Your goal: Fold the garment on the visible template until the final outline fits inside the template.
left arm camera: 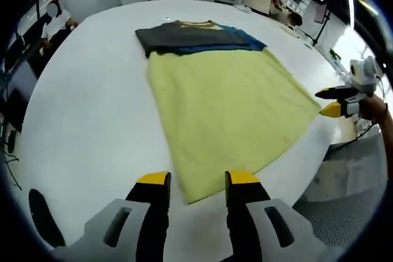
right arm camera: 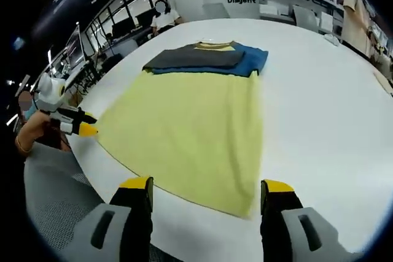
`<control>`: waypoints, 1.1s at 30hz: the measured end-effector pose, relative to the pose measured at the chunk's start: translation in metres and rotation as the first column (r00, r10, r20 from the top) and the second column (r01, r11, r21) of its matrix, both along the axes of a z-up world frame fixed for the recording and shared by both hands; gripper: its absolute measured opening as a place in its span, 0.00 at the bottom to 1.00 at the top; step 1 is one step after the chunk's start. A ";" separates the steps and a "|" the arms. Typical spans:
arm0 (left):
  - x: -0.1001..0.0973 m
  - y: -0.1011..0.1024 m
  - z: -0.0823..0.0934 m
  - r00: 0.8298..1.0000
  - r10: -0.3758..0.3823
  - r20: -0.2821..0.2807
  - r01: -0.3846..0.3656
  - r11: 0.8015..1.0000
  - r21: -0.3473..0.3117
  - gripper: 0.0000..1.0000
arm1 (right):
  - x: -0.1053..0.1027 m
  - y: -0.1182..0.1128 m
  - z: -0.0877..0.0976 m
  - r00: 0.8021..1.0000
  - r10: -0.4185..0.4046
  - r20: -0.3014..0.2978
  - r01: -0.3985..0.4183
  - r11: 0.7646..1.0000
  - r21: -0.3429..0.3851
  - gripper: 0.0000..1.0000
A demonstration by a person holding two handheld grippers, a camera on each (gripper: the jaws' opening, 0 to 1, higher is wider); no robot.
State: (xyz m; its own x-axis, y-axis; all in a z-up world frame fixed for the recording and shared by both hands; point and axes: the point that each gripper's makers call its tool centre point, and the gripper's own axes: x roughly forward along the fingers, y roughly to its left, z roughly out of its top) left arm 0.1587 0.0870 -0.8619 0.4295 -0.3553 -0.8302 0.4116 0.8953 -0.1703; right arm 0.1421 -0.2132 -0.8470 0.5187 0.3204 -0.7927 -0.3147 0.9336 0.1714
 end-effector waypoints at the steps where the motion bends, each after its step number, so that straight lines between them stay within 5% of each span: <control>1: -0.001 0.001 0.000 1.000 0.006 -0.004 -0.006 1.000 0.004 0.27 | -0.001 -0.002 -0.001 1.000 -0.008 -0.006 0.007 1.000 -0.004 0.60; 6: -0.002 0.005 -0.002 1.000 0.020 -0.015 -0.020 1.000 0.016 0.19 | -0.003 -0.012 -0.008 0.997 -0.061 -0.038 0.061 0.998 -0.014 0.39; 13: -0.002 0.012 -0.005 0.998 0.051 -0.030 -0.050 0.999 0.022 0.10 | -0.008 -0.027 -0.020 0.994 -0.076 -0.074 0.069 0.993 -0.094 0.34; 21: -0.003 0.012 -0.005 0.998 0.053 -0.038 -0.052 0.998 0.027 0.04 | -0.008 -0.037 -0.021 0.994 -0.086 -0.069 0.074 0.985 -0.159 0.14; 28: -0.004 0.011 -0.005 0.999 0.024 -0.035 -0.022 0.999 0.041 0.02 | -0.010 -0.039 -0.022 0.992 -0.096 -0.077 0.082 0.982 -0.168 0.00; 33: -0.006 0.009 -0.004 0.999 0.004 -0.034 -0.003 0.999 0.045 0.02 | -0.011 -0.040 -0.021 0.991 -0.107 -0.080 0.093 0.982 -0.165 0.00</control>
State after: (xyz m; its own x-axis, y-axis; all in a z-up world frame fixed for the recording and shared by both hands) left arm 0.1530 0.0963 -0.8656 0.4016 -0.3162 -0.8595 0.4029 0.9038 -0.1442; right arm 0.1313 -0.2530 -0.8680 0.4673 0.1351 -0.8737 -0.2086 0.9772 0.0396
